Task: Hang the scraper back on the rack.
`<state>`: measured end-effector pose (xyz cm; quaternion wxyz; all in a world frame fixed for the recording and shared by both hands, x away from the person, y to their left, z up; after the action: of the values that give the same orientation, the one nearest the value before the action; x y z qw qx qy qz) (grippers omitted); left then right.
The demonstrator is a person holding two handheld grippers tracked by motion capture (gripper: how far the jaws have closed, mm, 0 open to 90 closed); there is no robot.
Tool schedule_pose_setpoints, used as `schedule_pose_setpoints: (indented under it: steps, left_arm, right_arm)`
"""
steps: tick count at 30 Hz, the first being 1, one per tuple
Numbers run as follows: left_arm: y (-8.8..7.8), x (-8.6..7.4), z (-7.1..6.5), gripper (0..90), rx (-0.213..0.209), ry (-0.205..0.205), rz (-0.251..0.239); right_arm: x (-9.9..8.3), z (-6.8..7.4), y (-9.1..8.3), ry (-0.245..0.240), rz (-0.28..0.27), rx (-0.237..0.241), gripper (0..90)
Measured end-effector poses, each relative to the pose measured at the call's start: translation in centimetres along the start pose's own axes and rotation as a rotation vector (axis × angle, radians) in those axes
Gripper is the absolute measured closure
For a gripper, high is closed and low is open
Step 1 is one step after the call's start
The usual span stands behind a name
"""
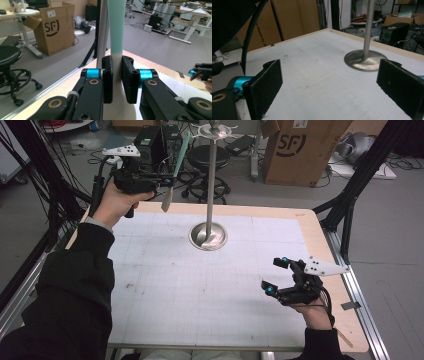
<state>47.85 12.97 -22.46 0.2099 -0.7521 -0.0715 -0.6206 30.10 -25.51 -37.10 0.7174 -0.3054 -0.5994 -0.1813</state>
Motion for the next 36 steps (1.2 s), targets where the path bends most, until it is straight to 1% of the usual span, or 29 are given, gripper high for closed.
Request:
schedule_pose_setpoints:
  steps: [2, 5, 7, 12, 18, 19, 20, 21, 23, 24, 26, 28, 30, 31, 32, 34, 36]
  left_arm:
    - [0.0, 0.0, 0.1, 80.2, 0.016, 0.010, 0.000]
    - [0.2, -0.2, 0.2, 80.2, 0.017, 0.007, 0.007]
    - [0.3, -0.3, 0.3, 80.2, 0.018, 0.007, 0.014]
    - [1.0, -0.5, 0.4, 80.2, 0.015, 0.005, 0.020]
    - [1.9, -0.8, 0.5, 79.8, 0.023, 0.006, 0.020]
    - [2.1, -0.9, 0.5, 79.4, 0.031, 0.009, 0.021]
    - [2.2, -0.9, 0.5, 79.0, 0.037, 0.021, 0.025]
    - [2.4, -1.0, 0.5, 75.7, 0.041, 0.030, 0.019]
    - [2.7, -1.1, 0.4, 63.0, 0.053, 0.052, 0.016]
    - [2.8, -1.1, 0.3, 59.1, 0.054, 0.056, 0.018]
    - [2.9, -1.3, 0.1, 53.6, 0.051, 0.061, 0.019]
    - [2.9, -1.5, -0.3, 49.1, 0.043, 0.075, 0.005]
    - [2.6, -1.9, -0.7, 43.1, 0.035, 0.075, -0.002]
    - [2.5, -2.2, -0.9, 41.2, 0.030, 0.071, -0.005]
    - [2.3, -2.5, -1.1, 36.2, 0.026, 0.076, -0.011]
    - [1.9, -3.2, -1.5, 29.8, 0.029, 0.085, -0.010]
    - [1.2, -4.0, -2.0, 25.4, 0.013, 0.081, -0.022]
  right_arm:
    - [0.0, -0.1, -0.2, 0.005, -0.001, -0.006, 5.5]
    - [-0.2, -0.5, -0.3, 0.014, -0.008, -0.021, 5.4]
    - [-0.3, -0.6, -0.5, 0.026, -0.007, -0.022, 5.4]
    - [-0.3, -0.7, -0.5, 0.021, -0.010, -0.025, 5.5]
    - [-0.4, -0.8, -0.5, 0.025, -0.006, -0.026, 5.4]
    - [-0.4, -0.8, -0.5, 0.026, -0.006, -0.026, 5.4]
    - [-0.4, -0.8, -0.5, 0.025, -0.006, -0.030, 5.5]
    - [-0.5, -0.8, -0.6, 0.027, -0.005, -0.029, 5.5]
    - [-0.5, -0.9, -0.6, 0.028, -0.004, -0.031, 5.5]
    - [-0.6, -0.9, -0.6, 0.030, -0.002, -0.031, 5.5]
    - [-0.6, -0.9, -0.7, 0.033, -0.004, -0.034, 5.5]
    - [-0.5, -0.9, -0.7, 0.028, -0.009, -0.032, 5.5]
    - [-0.5, -0.8, -0.7, 0.030, -0.004, -0.030, 5.5]
    - [-0.6, -0.8, -0.7, 0.024, -0.005, -0.031, 5.5]
    - [-0.6, -0.7, -0.7, 0.028, 0.000, -0.030, 5.5]
    - [-0.7, -0.6, -0.6, 0.022, 0.005, -0.030, 5.5]
    - [-0.8, -0.4, -0.5, 0.019, 0.009, -0.027, 5.5]
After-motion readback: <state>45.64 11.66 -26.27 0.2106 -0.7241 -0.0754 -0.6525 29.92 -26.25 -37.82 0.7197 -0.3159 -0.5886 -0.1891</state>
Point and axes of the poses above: each handheld gripper's, and its own axes: y roughly forward along the jaws, x roughly out of its top, z roughly to its left, the point moved 5 cm from there along y, roughly forward along the jaws, and after that the axes turned 9 degrees about -x, right-handed, at the moved point
